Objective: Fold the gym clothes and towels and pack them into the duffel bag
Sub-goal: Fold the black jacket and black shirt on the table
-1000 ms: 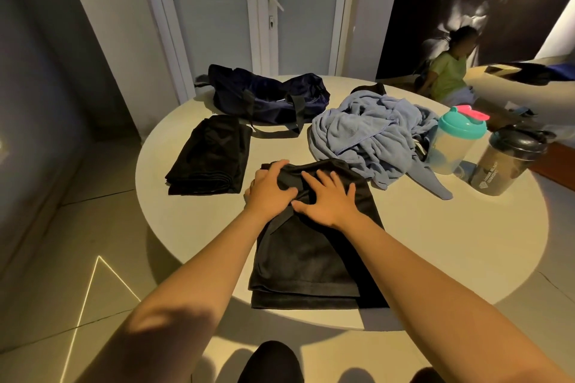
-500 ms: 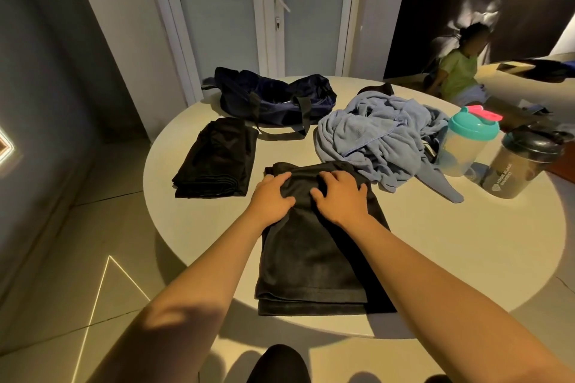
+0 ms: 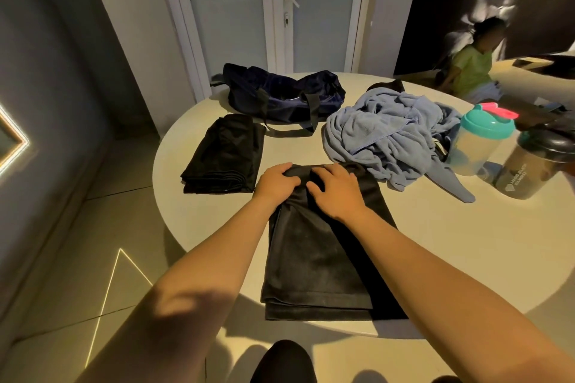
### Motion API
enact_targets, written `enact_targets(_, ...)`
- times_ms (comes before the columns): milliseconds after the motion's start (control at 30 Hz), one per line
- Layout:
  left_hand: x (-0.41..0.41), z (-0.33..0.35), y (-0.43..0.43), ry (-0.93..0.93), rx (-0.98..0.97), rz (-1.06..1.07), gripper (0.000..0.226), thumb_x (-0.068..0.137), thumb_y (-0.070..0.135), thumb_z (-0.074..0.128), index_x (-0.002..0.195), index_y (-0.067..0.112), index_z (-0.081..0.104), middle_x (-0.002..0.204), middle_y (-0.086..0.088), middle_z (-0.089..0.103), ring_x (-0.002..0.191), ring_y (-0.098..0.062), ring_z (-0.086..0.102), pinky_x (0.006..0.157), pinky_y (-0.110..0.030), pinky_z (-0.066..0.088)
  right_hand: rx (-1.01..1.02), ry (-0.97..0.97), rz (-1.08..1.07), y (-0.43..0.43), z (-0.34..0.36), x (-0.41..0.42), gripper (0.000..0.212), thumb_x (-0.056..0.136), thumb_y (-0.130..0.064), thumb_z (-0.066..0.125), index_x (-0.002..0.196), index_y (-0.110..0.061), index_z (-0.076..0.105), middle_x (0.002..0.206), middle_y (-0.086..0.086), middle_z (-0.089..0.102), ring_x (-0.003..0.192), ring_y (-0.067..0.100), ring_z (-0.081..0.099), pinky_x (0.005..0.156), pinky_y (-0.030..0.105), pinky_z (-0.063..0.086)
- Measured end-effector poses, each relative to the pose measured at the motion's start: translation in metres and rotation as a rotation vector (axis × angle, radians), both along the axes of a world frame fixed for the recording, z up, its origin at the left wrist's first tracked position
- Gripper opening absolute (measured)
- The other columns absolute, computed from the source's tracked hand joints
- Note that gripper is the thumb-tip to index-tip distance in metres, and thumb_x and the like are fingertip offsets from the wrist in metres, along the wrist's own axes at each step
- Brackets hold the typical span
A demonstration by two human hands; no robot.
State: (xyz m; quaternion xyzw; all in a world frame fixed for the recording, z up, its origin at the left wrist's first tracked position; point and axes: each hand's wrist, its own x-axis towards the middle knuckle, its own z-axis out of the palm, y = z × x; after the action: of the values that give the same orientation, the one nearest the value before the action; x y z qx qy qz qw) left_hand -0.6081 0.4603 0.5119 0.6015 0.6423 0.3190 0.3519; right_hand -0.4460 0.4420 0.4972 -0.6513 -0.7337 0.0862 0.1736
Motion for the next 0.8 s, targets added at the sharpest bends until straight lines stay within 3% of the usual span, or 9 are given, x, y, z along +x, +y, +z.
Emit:
enact_targets(133,0.000,-0.011,-0.005,-0.164,0.069,0.173,0.058,0.092,0.017,0.063,0.149,0.022,0.049,0.147,-0.004,0.052,0.129,-0.024,0.053,0.105,-0.034,0.044,-0.193,-0.058,-0.093,-0.005,-0.010,0.010,0.085,0.089,-0.081,0.027,0.159,-0.035,0.016,0.168,0.007,0.007,0.154,0.027,-0.003,0.121,0.056,-0.001)
enact_targets(300,0.001,-0.016,-0.006,-0.125,0.065,0.151,0.063,0.094,0.016,0.063,0.153,0.018,0.041,0.151,-0.006,0.047,0.132,-0.026,0.049,0.103,-0.032,0.042,-0.344,-0.074,-0.119,-0.008,-0.001,0.013,0.108,0.072,-0.097,0.026,0.159,-0.039,-0.003,0.166,0.011,-0.015,0.151,0.034,-0.022,0.120,0.058,-0.011)
enact_targets(400,-0.003,-0.013,-0.008,-0.097,0.067,0.158,0.062,0.095,0.015,0.062,0.152,0.021,0.037,0.154,-0.008,0.036,0.132,-0.029,0.047,0.104,-0.036,0.042,-0.191,-0.067,-0.096,-0.013,0.000,0.012,0.102,0.076,-0.094,0.026,0.159,-0.038,0.010,0.167,0.011,-0.002,0.153,0.032,-0.014,0.118,0.060,-0.009)
enact_targets(467,-0.006,-0.013,-0.012,-0.079,0.072,0.142,0.058,0.097,0.019,0.060,0.151,0.022,0.039,0.155,-0.006,0.031,0.134,-0.028,0.046,0.109,-0.038,0.041,0.018,-0.098,-0.082,-0.022,-0.001,0.007,0.084,0.087,-0.084,0.026,0.154,-0.033,0.031,0.159,0.013,0.025,0.151,0.031,0.010,0.121,0.059,0.003)
enact_targets(533,-0.008,-0.012,-0.021,-0.115,0.096,0.105,0.052,0.097,0.029,0.062,0.146,0.027,0.046,0.151,-0.002,0.034,0.131,-0.024,0.048,0.112,-0.042,0.042,0.062,-0.153,-0.059,-0.034,-0.004,0.000,0.074,0.092,-0.076,0.027,0.148,-0.030,0.040,0.148,0.012,0.038,0.143,0.031,0.026,0.121,0.058,0.011)
enact_targets(633,-0.008,-0.013,-0.042,-0.173,0.122,0.037,0.047,0.092,0.036,0.067,0.136,0.035,0.051,0.141,0.005,0.040,0.129,-0.018,0.046,0.113,-0.043,0.040,-0.139,-0.147,-0.032,-0.042,-0.008,-0.005,0.075,0.094,-0.075,0.018,0.157,-0.034,0.022,0.163,0.011,0.021,0.152,0.029,0.011,0.120,0.060,-0.003)
enact_targets(700,-0.010,-0.020,-0.055,-0.032,0.151,0.047,0.049,0.089,0.037,0.068,0.135,0.038,0.051,0.143,0.004,0.039,0.132,-0.020,0.038,0.116,-0.043,0.033,-0.212,-0.137,-0.025,-0.042,-0.006,-0.003,0.072,0.097,-0.071,0.012,0.160,-0.035,0.011,0.168,0.006,0.009,0.155,0.025,-0.002,0.120,0.060,-0.007)
enact_targets(767,-0.012,-0.023,-0.067,0.106,0.163,0.098,0.049,0.088,0.035,0.067,0.134,0.039,0.051,0.138,-0.001,0.040,0.129,-0.024,0.038,0.115,-0.044,0.031,-0.157,-0.119,-0.029,-0.047,-0.002,-0.001,0.068,0.100,-0.065,0.015,0.159,-0.031,0.018,0.166,0.008,0.015,0.154,0.027,0.001,0.121,0.057,-0.005)
enact_targets(800,-0.012,-0.024,-0.072,0.132,0.159,0.107,0.048,0.089,0.034,0.066,0.135,0.039,0.050,0.133,-0.002,0.043,0.125,-0.024,0.043,0.113,-0.044,0.034,-0.085,-0.116,-0.032,-0.051,0.000,0.000,0.065,0.101,-0.062,0.021,0.156,-0.029,0.027,0.161,0.011,0.025,0.152,0.030,0.011,0.121,0.056,0.000)
